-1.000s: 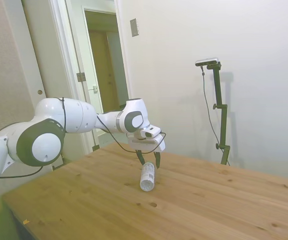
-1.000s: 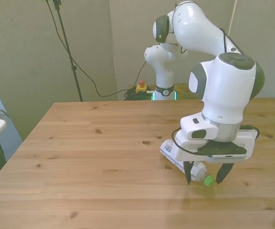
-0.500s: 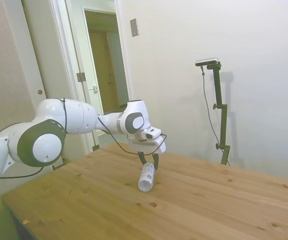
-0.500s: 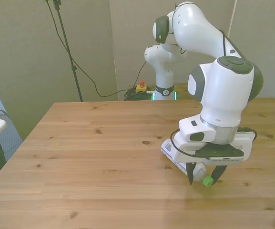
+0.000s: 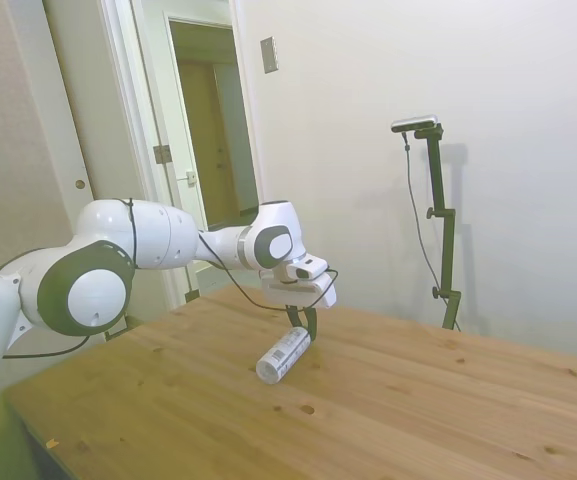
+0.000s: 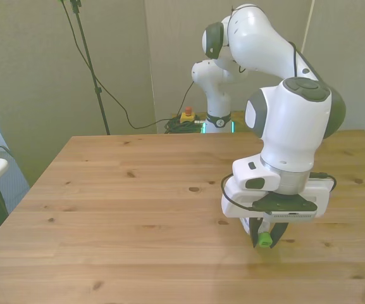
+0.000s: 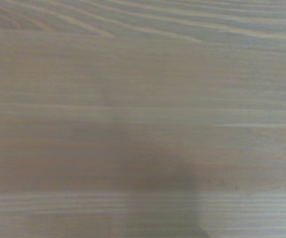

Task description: Stand the water bottle

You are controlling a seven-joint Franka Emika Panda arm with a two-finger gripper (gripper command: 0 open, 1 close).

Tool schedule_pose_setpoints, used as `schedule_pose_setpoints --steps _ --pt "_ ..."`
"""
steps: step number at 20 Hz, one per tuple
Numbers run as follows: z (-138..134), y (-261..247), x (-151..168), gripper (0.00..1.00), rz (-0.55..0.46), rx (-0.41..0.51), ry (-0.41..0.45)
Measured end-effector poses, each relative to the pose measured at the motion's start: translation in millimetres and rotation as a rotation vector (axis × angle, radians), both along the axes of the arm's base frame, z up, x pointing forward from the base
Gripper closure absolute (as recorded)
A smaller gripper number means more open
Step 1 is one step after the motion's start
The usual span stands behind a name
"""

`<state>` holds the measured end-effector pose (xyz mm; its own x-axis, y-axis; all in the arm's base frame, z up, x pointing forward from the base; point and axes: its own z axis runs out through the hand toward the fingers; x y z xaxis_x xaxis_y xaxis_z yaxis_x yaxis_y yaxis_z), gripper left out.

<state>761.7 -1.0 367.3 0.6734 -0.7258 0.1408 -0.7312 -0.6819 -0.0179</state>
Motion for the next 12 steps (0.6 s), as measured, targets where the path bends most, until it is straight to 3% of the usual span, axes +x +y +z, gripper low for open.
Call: schedule_pose_setpoints --steps 3,5,12 --pt "10 9 3 1.00 -0.070 0.013 -0.059" --pt "27 20 2 1.00 -0.094 0.034 -0.150" --pt "126 33 -42 1.00 -0.135 0.121 -0.482"
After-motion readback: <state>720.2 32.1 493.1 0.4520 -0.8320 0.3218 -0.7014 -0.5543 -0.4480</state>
